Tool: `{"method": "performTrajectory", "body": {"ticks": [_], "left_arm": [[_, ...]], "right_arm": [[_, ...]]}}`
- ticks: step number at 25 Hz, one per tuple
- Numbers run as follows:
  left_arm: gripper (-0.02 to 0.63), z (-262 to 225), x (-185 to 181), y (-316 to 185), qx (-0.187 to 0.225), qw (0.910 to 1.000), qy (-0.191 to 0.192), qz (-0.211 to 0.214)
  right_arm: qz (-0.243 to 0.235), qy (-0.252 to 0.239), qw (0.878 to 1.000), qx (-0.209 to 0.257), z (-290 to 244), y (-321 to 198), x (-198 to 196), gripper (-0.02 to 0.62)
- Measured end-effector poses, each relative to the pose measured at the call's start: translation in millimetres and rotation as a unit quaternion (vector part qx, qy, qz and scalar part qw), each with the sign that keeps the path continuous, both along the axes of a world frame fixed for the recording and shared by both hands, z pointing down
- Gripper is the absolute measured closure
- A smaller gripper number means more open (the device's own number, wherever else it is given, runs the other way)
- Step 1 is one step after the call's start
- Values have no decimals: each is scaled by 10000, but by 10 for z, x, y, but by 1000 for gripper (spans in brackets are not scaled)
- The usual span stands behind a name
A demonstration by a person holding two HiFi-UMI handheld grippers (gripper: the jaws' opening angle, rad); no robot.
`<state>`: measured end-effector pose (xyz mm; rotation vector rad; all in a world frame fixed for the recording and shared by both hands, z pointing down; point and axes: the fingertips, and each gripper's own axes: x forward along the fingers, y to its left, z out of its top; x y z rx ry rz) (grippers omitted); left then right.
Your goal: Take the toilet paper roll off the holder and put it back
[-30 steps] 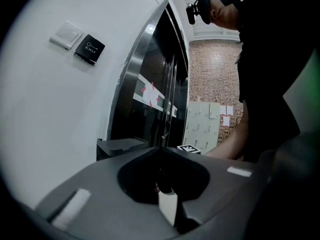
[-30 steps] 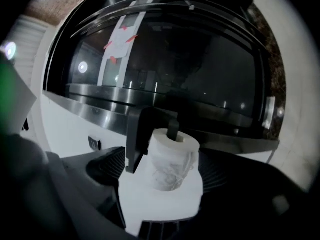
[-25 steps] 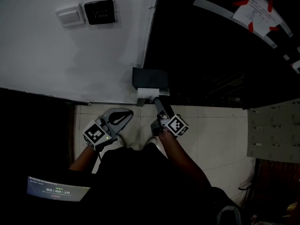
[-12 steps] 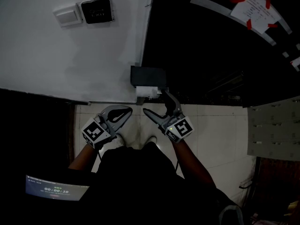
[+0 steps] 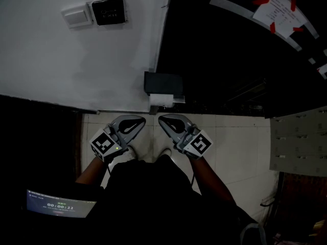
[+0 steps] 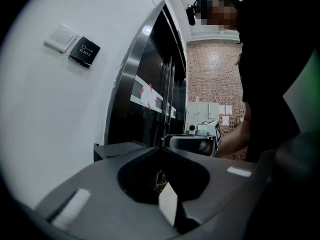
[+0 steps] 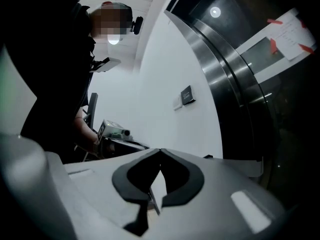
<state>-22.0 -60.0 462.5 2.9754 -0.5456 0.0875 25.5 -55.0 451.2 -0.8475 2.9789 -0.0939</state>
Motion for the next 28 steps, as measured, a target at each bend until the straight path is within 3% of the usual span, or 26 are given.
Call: {"method": "performTrajectory", "body": {"ticks": [28], "left_arm": [[601, -11, 69, -29, -228, 9997, -11, -5]], "right_arm": [[-53, -32, 9997, -229, 50, -19, -67, 595]]}}
